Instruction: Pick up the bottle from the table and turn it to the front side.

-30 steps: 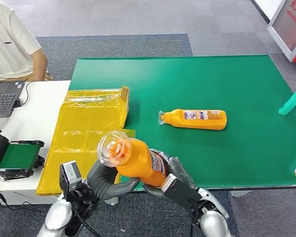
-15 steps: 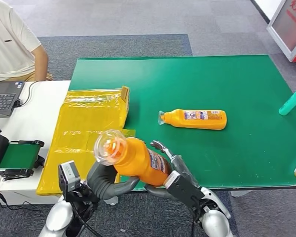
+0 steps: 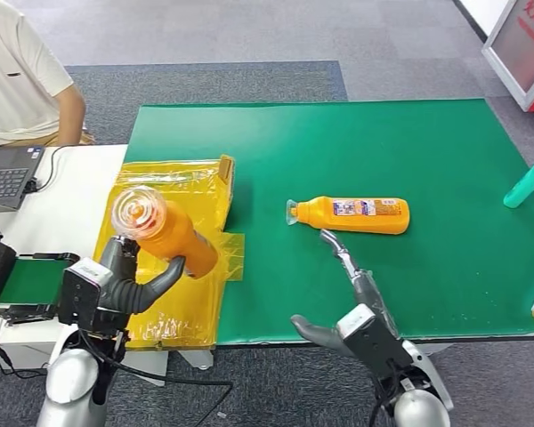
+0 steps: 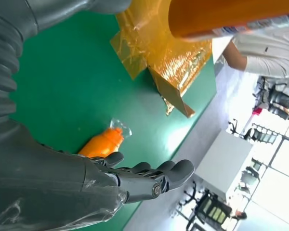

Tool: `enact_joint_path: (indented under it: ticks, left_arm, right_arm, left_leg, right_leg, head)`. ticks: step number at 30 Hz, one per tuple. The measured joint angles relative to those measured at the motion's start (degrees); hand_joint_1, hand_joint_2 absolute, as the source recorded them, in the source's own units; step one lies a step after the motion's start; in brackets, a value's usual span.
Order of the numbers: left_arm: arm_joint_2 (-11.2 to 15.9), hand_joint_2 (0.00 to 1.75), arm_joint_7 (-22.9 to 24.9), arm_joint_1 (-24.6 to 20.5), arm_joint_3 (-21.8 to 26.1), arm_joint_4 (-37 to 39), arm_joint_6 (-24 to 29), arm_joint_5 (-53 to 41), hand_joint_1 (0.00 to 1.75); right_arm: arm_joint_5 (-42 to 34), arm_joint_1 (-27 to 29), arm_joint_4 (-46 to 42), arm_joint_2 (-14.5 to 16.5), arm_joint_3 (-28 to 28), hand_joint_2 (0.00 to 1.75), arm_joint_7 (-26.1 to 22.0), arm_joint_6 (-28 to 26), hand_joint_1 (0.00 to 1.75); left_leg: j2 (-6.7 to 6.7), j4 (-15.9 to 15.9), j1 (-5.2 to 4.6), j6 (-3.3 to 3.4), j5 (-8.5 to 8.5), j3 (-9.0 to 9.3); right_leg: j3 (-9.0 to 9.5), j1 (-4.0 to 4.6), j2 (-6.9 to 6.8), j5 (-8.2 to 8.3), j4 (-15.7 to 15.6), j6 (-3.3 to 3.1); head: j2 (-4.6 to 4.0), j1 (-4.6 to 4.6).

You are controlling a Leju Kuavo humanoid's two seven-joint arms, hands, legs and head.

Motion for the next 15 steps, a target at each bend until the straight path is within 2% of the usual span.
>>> enact_joint_path:
  ticks: [5, 11, 15]
  left_arm:
    - [-0.45, 1.75, 1.63, 0.00, 2.58, -0.74, 0.86, -6.71, 1.75]
    - [-0.08, 1.75, 4.32, -2.30, 4.53, -0.06, 4.21, -23.66, 1.75]
    - [0.28, 1.75, 6.20, -4.89, 5.63, 1.89, 4.43, -32.96, 1.75]
  right_arm:
    - [-0.05, 1.70, -4.00, 0.46, -1.67, 1.75, -0.36, 0.15, 0.00]
    - [-0.60, 2.36, -5.81, 0.91, -3.40, 1.75, -0.64, 1.22, 0.00]
    - [-0.80, 2.52, -5.86, 1.26, -4.56, 1.75, -0.55, 2.02, 0.00]
  left_leg:
    - [0.00, 0.00, 0.00, 0.01, -0.02, 0.00]
    - [0.00, 0.00, 0.01, -0.02, 0.01, 0.01]
    - [0.00, 0.00, 0.01, -0.01, 0.04, 0.01]
  right_leg:
    - [-0.02, 0.00, 0.01, 0.00, 0.00, 0.00]
    - [-0.04, 0.02, 0.00, 0.02, 0.00, -0.03]
    - [-0.03, 0.01, 0.00, 0.04, 0.00, -0.02]
  head:
    - [-0.01, -0.01]
    - [0.00, -0.01]
    - [-0.01, 0.00]
